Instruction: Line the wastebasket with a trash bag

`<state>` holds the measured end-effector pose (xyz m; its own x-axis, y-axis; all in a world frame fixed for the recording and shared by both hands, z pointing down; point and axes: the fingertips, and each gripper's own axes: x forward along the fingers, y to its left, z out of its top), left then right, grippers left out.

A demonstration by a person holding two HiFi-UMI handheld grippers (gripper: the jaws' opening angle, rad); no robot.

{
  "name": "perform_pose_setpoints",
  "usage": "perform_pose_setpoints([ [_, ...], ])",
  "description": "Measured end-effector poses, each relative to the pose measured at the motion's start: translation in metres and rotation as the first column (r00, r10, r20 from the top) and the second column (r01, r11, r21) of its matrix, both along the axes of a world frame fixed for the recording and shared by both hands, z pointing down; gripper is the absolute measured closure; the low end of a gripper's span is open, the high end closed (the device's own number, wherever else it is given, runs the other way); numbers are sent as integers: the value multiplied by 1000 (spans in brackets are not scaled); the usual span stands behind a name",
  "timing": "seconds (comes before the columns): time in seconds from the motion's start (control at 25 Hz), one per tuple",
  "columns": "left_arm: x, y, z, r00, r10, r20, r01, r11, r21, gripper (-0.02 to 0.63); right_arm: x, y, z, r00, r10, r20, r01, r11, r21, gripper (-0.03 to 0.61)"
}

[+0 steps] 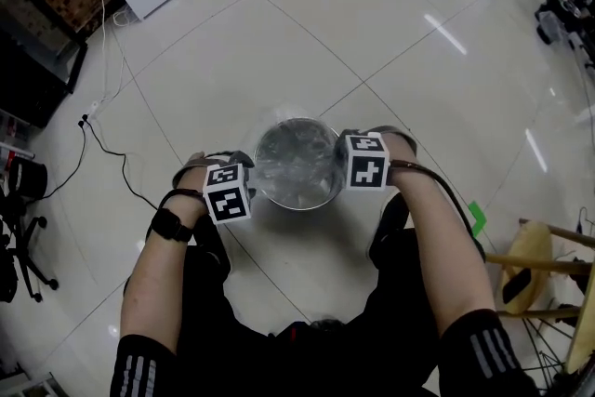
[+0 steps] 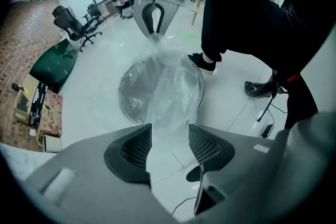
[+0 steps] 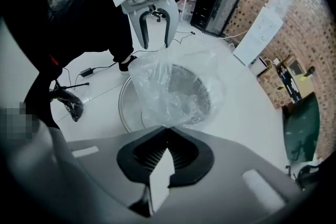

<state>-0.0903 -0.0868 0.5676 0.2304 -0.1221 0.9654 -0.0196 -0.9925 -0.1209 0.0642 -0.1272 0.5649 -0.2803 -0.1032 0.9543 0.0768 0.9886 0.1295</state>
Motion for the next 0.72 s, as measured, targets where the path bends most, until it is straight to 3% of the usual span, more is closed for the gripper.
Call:
perform_pose_setpoints([
  [0.28,-9,8,29,999,2,42,-2,1000,1,395,41,48,5,996,-27,-82,7,974,-228,572],
  [0.52,-4,17,43,999,-12,50,14,999,-51,618,53,84,28,985,-62,-159,0,932,-363,572],
  [0.64,-6,38,53,997,22,78,-11,990,-142,620,59,86,38,978,-64,-200,-15,928,-372,572],
  [0.72,-8,48,60,995,37,95,-18,981,-194,620,61,94,44,976,-64,-207,-29,908,-418,572],
])
